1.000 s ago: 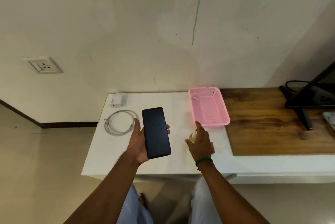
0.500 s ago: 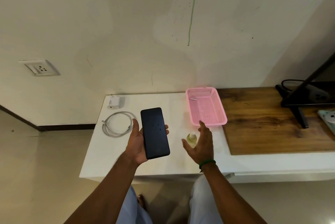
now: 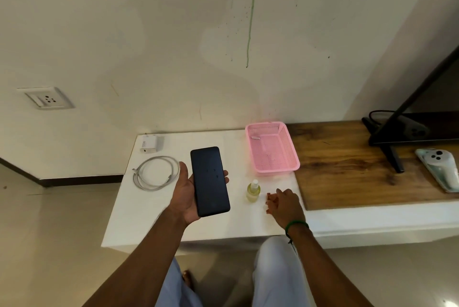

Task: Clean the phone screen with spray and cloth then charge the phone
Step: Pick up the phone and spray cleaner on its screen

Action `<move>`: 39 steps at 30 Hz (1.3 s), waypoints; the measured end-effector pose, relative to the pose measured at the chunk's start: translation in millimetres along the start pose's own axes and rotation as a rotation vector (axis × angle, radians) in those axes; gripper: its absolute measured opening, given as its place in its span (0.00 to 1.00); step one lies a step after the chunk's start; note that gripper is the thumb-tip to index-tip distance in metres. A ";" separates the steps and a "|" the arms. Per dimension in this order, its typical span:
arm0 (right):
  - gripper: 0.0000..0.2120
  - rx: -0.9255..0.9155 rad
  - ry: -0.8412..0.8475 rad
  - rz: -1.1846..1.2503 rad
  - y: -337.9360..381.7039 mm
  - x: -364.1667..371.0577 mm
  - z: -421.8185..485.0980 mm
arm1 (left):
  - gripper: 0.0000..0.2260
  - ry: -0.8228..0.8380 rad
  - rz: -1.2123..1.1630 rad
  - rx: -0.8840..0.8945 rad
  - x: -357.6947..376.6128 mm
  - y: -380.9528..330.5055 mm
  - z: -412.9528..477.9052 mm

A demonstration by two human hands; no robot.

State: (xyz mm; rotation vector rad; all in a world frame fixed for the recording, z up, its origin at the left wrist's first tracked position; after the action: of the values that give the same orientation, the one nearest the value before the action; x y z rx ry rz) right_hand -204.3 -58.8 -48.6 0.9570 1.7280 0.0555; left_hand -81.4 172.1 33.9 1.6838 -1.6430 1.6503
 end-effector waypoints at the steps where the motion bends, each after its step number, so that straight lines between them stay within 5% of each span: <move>1: 0.14 -0.006 0.012 -0.053 2.6 3.2 1.4 | 0.38 0.001 -0.002 -0.002 0.8 0.5 0.3; 7: 0.14 0.034 0.021 -0.270 5.5 16.3 8.3 | 0.38 0.002 0.010 -0.002 3.7 0.2 -1.9; 21: 0.15 -0.045 0.016 -0.292 -7.8 22.9 18.7 | 0.38 0.011 0.018 -0.009 1.4 0.8 1.3; 32: 0.08 -0.200 -0.513 0.233 55.3 -87.1 -19.4 | 0.39 0.108 0.003 0.014 10.3 4.1 -5.1; 39: 0.06 -0.485 -0.632 0.260 141.4 -144.4 -71.8 | 0.41 0.211 0.014 0.021 30.0 13.2 -16.6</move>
State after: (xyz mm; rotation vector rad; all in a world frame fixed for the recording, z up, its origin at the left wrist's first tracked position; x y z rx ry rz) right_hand -173.8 -23.3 160.8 0.7224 0.9402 0.2954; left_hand -109.3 166.0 57.0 1.4536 -1.5447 1.7890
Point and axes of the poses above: each hand's wrist, its own z-axis towards the middle knuckle, its own x-axis out of the palm, y = z × x, the point moved 3 cm from there along z, towards the middle knuckle, and after that the axes turned 14 degrees about y, right-handed, at the moved point
